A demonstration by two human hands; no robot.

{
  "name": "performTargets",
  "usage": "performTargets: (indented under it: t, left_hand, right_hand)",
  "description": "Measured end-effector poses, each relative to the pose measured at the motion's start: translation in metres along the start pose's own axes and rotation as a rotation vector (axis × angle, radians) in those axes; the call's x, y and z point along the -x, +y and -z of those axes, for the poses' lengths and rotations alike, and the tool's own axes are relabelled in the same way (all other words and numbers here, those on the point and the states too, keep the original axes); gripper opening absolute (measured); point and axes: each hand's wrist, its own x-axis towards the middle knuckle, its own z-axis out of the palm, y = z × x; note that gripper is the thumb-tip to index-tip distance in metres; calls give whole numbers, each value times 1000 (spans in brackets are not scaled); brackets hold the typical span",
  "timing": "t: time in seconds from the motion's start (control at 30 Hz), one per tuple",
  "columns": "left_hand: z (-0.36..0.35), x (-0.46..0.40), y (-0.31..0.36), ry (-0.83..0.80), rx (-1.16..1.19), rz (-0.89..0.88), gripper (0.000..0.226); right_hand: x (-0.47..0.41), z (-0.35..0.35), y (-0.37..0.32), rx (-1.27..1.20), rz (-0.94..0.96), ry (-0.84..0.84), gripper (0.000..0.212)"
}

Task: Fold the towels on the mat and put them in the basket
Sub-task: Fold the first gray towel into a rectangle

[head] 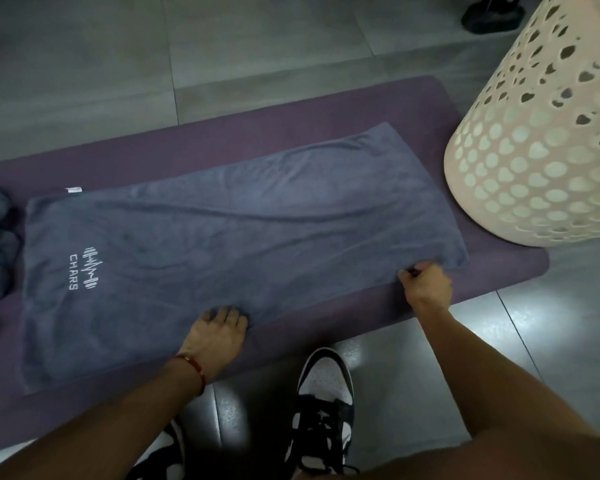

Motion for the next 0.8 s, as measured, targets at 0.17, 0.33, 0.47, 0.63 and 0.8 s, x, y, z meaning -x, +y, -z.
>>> performTargets:
  t: [0.17, 0.33, 0.47, 0.63, 0.8]
  left_hand:
    - [-6, 6, 7, -93, 33, 41, 33]
    - [-10, 6, 13, -157, 69, 111, 38]
    - [-14, 12, 15, -117, 81, 132, 41]
    - [-13, 14, 14, -114, 129, 154, 37]
    - [-4, 11, 6, -301, 147, 17, 34]
  right_hand:
    - [12, -2, 12, 265, 294, -25, 24]
    - [11, 3, 21, 606, 528, 60, 20]
    - [0, 11, 10, 791, 605, -21, 10]
    - [-2, 32, 15, 992, 660, -78, 15]
    - [31, 19, -18, 1064, 607, -63, 36]
